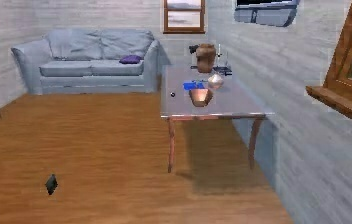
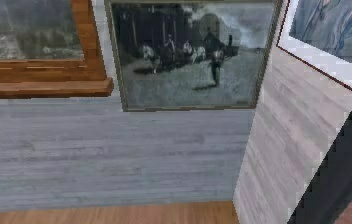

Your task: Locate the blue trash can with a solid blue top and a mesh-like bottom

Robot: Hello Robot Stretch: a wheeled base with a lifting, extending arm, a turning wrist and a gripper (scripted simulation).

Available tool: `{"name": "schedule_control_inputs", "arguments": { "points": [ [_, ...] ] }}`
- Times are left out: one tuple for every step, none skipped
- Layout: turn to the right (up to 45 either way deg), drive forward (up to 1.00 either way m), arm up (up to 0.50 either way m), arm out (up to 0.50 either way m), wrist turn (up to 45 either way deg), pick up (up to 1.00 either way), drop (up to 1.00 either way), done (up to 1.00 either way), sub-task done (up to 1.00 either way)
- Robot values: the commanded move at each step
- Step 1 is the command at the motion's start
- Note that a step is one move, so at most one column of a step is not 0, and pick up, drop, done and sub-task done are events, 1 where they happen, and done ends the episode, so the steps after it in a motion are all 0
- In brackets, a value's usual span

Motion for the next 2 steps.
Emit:
{"name": "schedule_control_inputs", "arguments": {
  "points": [
    [-6.0, 0.0, 0.0, 0.0, 0.0, 0.0, 0.0, 0.0, 0.0],
    [0.0, 0.45, 0.0, 0.0, 0.0, 0.0, 0.0, 0.0, 0.0]
  ]
}}
